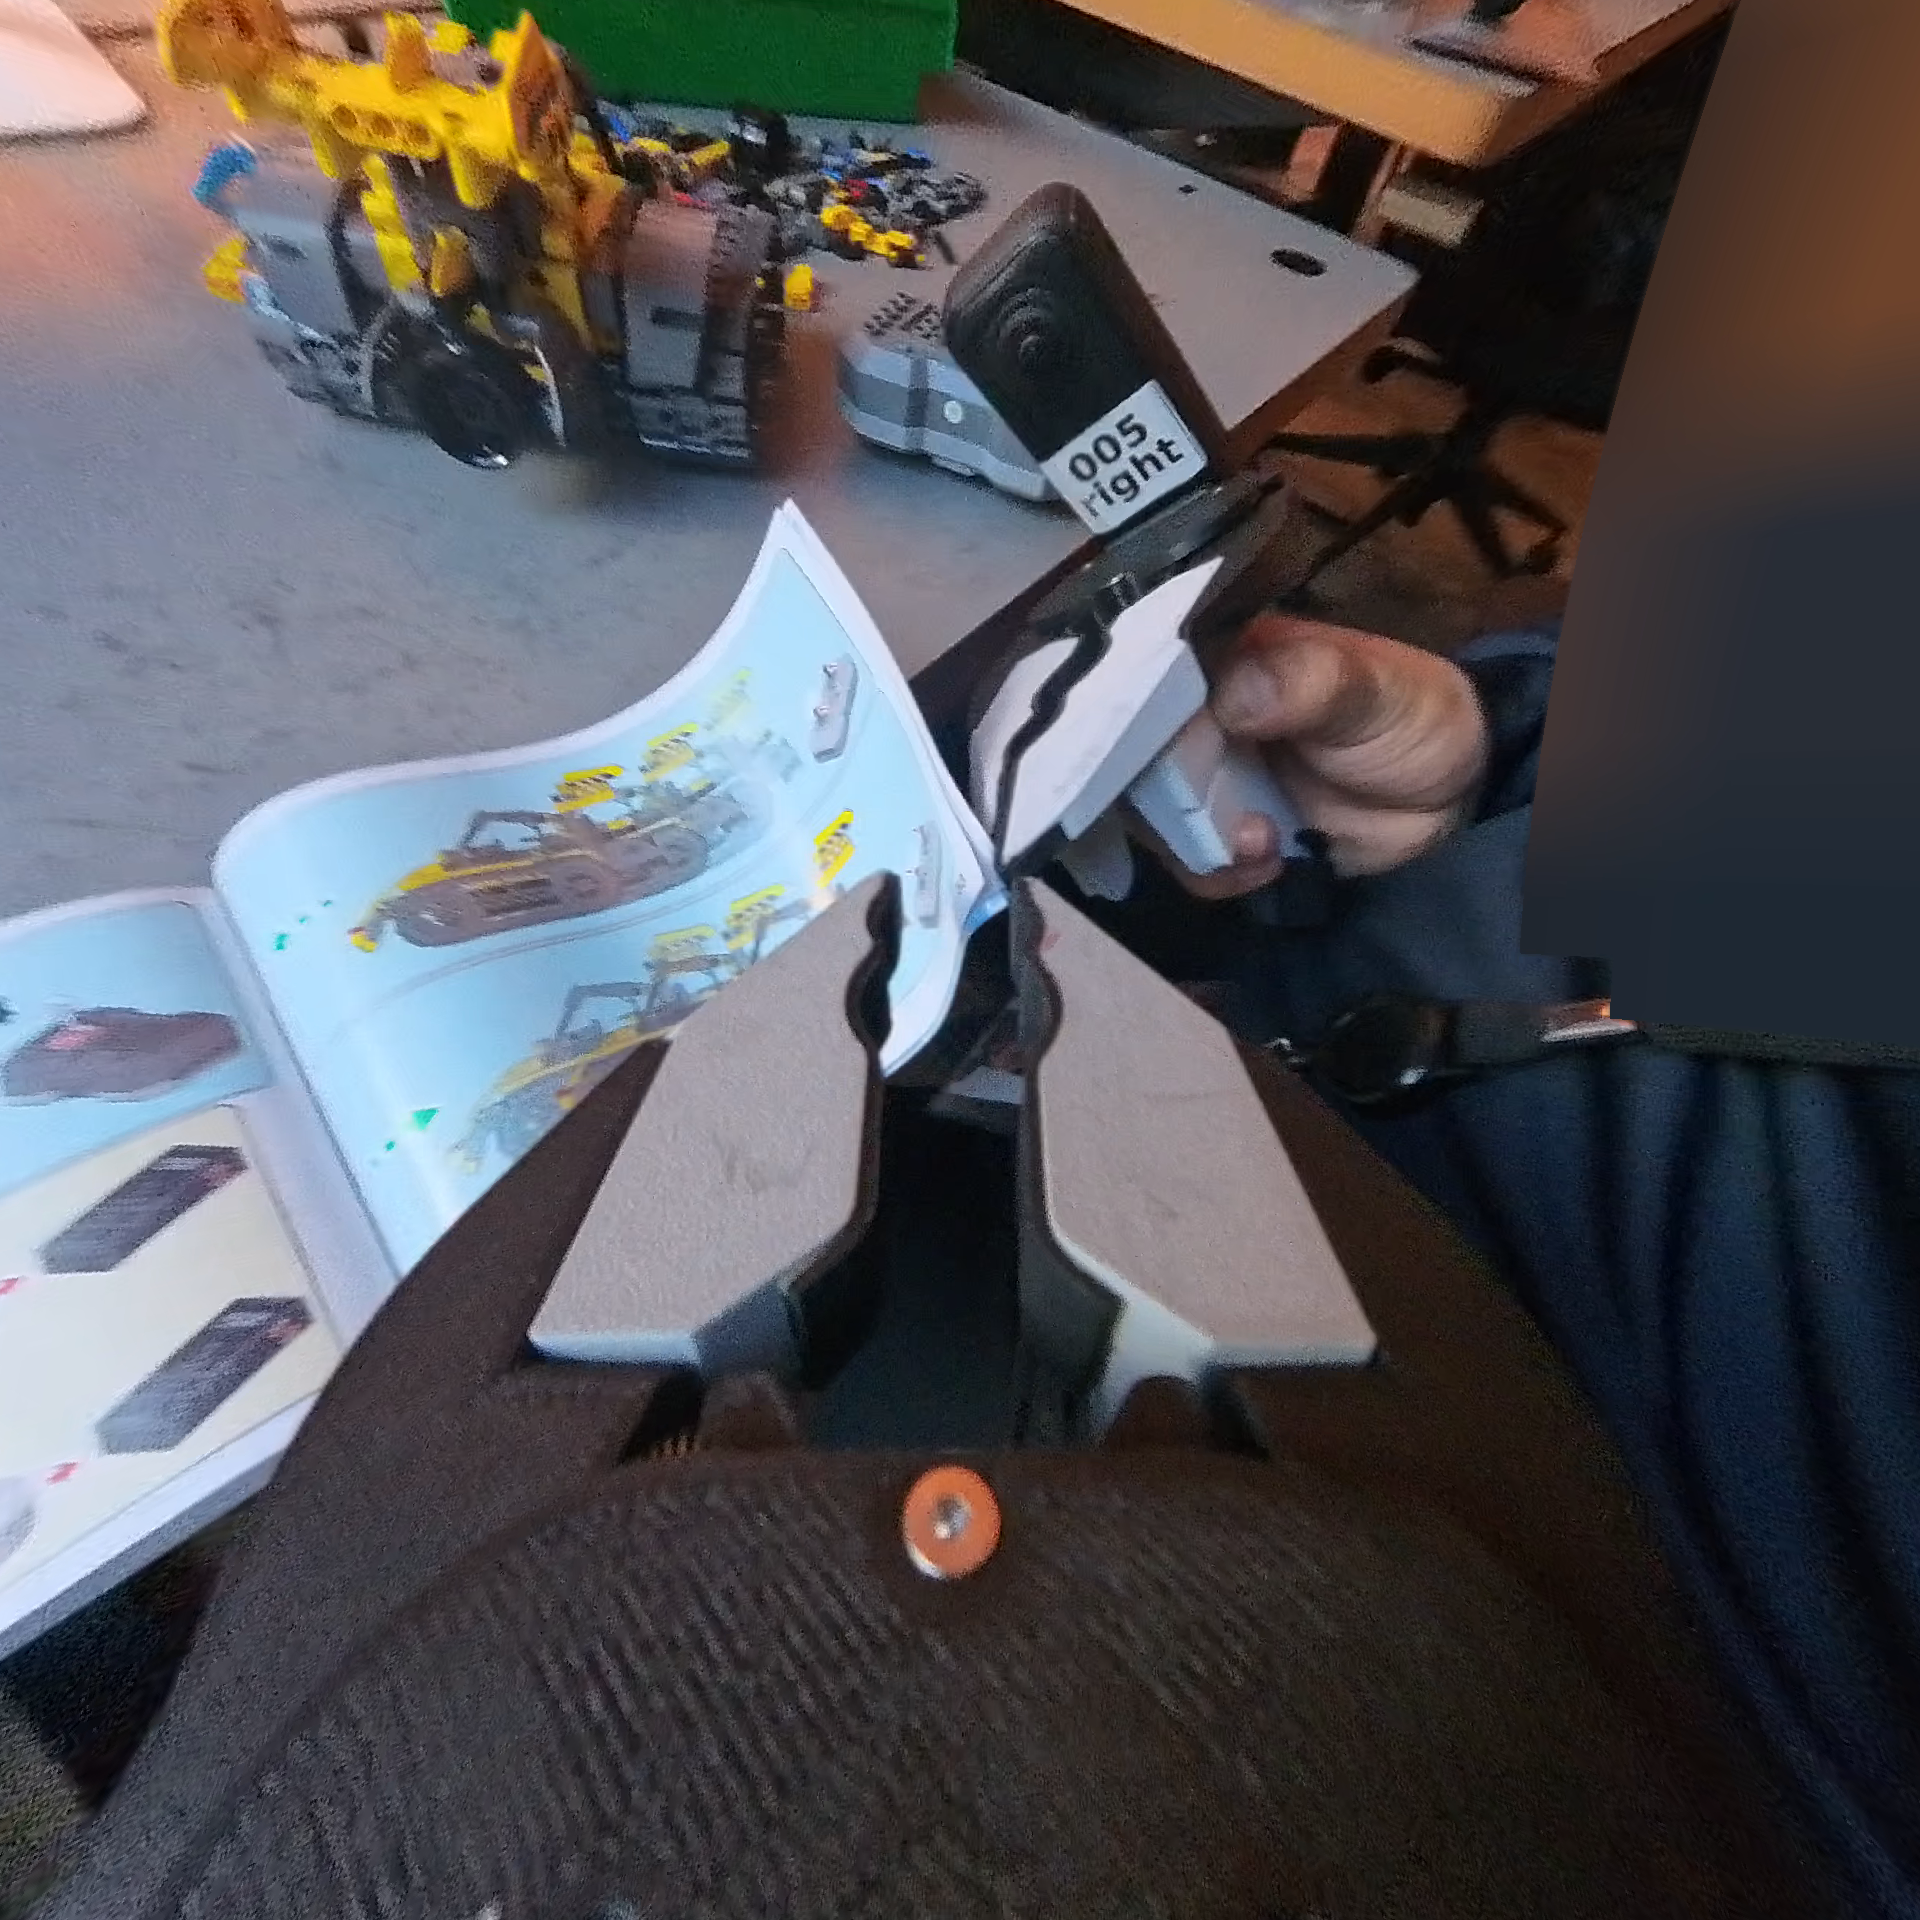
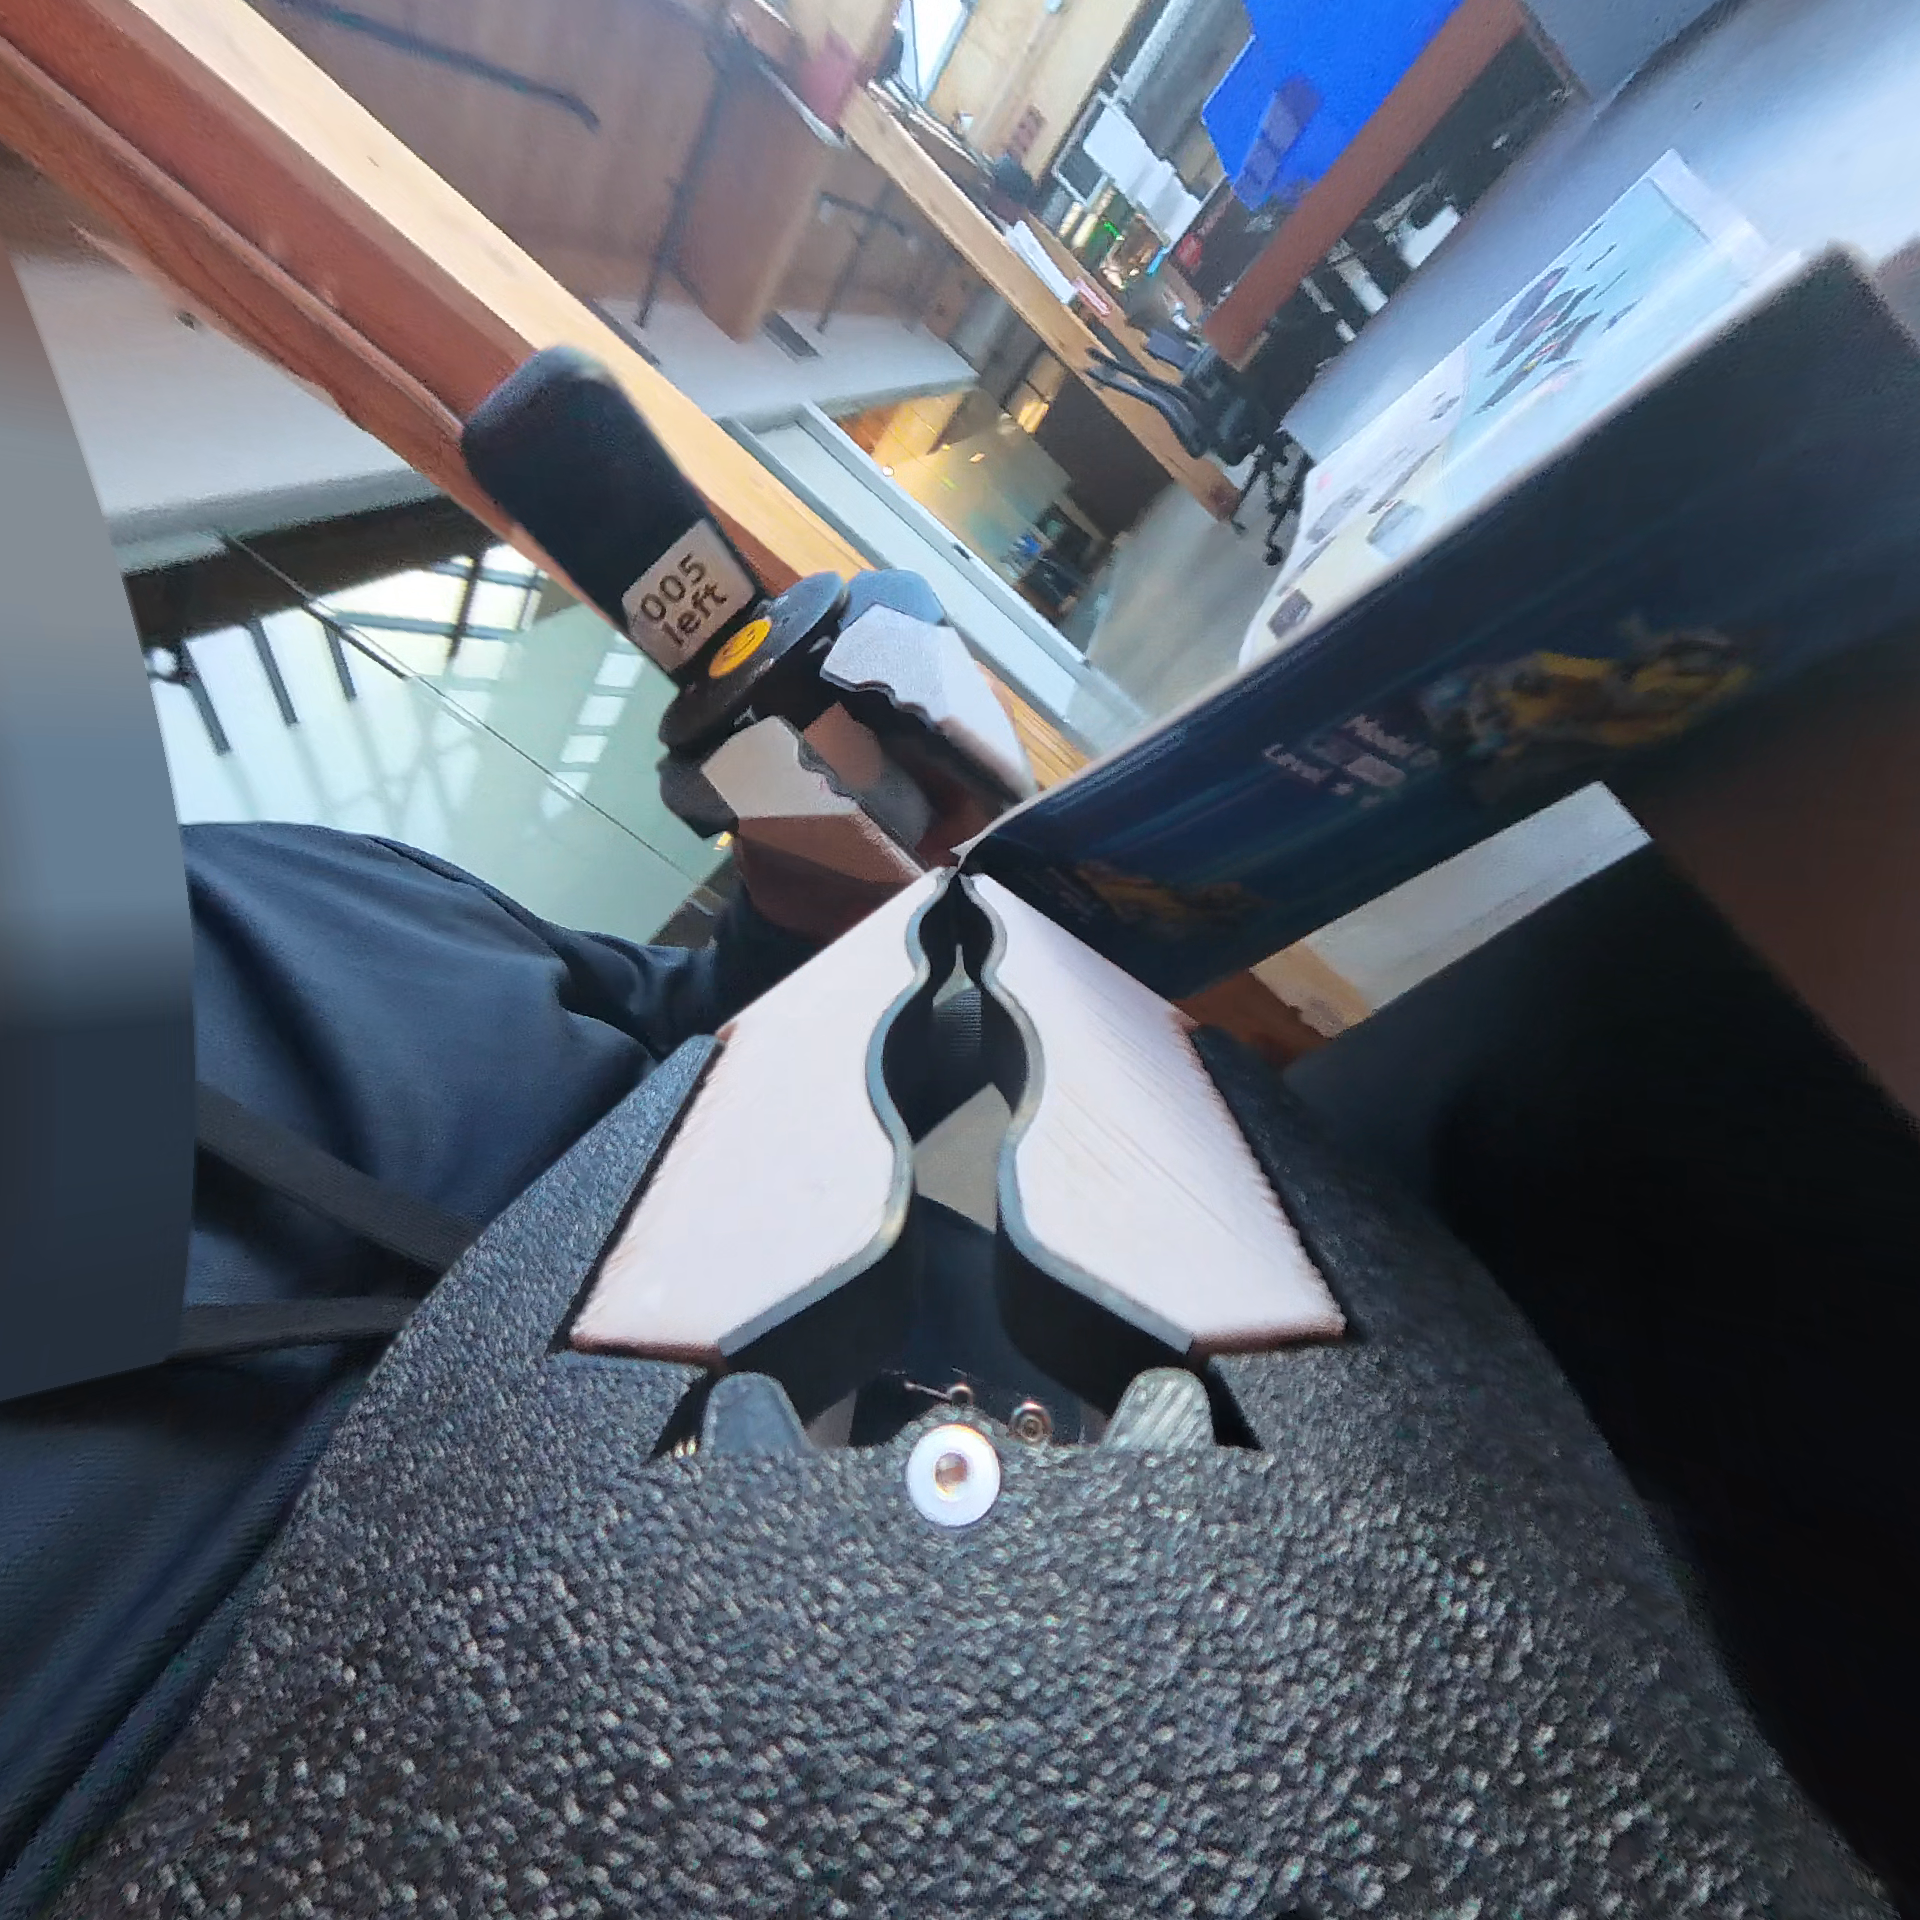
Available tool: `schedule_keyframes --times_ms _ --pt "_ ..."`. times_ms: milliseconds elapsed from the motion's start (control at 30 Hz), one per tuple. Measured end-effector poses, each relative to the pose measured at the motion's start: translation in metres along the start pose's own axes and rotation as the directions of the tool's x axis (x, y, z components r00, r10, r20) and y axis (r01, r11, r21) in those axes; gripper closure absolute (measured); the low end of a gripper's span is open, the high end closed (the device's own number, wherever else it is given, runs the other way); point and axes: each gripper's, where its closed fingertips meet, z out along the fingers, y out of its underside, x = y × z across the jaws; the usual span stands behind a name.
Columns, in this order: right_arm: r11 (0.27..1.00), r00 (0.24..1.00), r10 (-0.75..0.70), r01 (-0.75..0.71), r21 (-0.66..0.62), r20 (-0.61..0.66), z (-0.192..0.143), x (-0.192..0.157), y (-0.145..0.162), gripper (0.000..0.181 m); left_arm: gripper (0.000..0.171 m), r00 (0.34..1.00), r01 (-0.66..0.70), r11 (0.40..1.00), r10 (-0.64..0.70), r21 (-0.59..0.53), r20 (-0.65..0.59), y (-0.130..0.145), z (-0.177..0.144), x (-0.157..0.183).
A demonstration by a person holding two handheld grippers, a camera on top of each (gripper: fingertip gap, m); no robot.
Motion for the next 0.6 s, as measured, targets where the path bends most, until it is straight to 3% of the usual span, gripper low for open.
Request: schedule_keyframes --times_ms 600 --pt "1.0 1.0 -0.004 0.004 -0.009 -0.01 0.001 0.003 0.0 0.181 0.158 0.99 0.113 0.992 -0.108 0.05 -0.094 -0.005 -0.003 -0.007"
